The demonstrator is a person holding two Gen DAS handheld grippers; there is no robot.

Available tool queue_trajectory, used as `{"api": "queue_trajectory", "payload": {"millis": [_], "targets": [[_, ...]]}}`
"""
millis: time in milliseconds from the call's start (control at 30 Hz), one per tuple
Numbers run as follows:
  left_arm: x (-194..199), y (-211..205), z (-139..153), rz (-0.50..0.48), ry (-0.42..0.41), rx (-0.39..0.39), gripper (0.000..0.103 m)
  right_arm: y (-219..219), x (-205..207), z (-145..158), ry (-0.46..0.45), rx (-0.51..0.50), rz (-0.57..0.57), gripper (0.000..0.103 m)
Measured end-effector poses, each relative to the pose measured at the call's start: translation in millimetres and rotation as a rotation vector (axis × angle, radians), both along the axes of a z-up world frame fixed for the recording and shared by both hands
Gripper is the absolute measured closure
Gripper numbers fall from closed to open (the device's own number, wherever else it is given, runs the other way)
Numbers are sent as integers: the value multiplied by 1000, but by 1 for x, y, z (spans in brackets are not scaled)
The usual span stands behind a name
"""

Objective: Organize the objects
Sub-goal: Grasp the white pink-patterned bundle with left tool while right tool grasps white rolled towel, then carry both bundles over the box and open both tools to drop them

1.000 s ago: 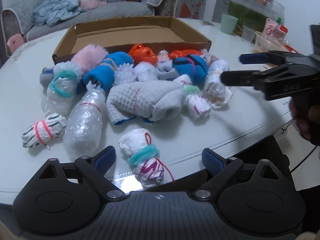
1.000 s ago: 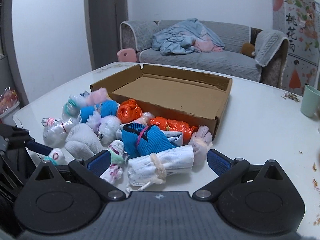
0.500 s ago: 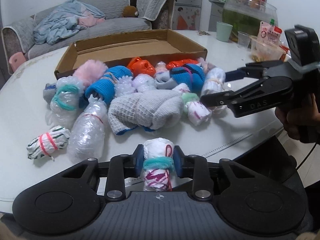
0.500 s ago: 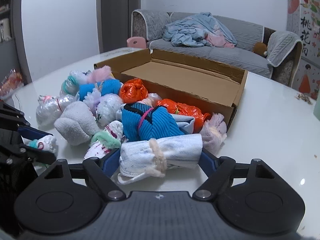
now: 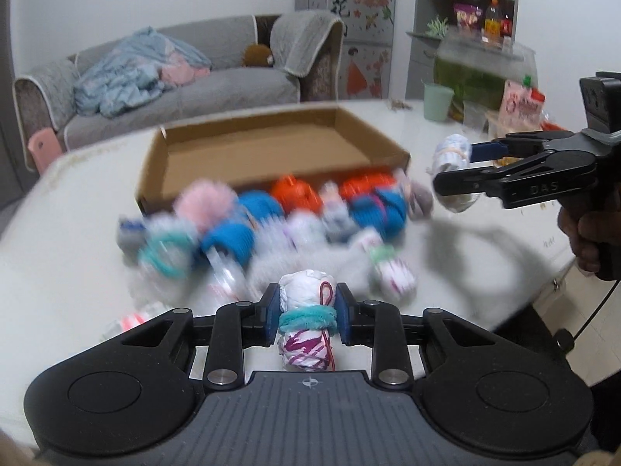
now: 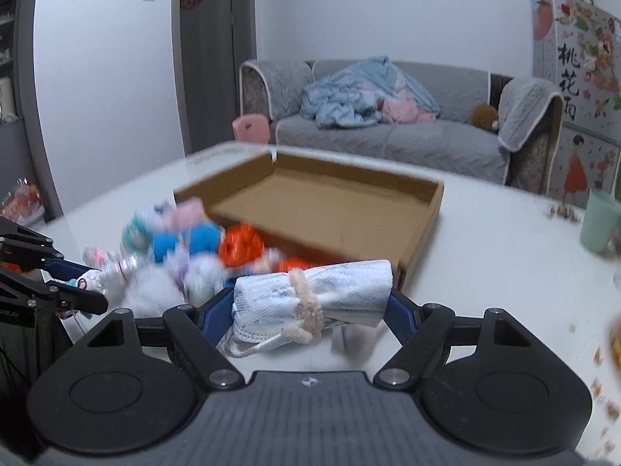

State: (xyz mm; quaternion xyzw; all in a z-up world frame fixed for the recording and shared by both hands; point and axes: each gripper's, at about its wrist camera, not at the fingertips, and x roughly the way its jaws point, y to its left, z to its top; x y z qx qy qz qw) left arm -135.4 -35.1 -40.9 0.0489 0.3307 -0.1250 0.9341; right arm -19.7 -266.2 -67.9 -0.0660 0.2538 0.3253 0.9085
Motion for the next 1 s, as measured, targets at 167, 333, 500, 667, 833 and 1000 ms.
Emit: {"api": "queue_trajectory", "payload": {"millis": [167,333,500,667,833,1000], "targets": [[32,17,40,13,-76,53,68,10,16,41,-74,30,52,26],[86,41,78,58,-90,36,68,35,41,73,-168,-32,128,26],[151,57,106,86,-67,-20,68,61,85,95,-217,-73,203,26],[213,62,103,93,-40,17,68,96,134,94,-228,-129,263,26],[267,70,78,87,21,9,68,131,174,69,-179,-170,316,26],[307,82,51,96,74,-34,68,163,211,38,-125,-216,334,26]]}}
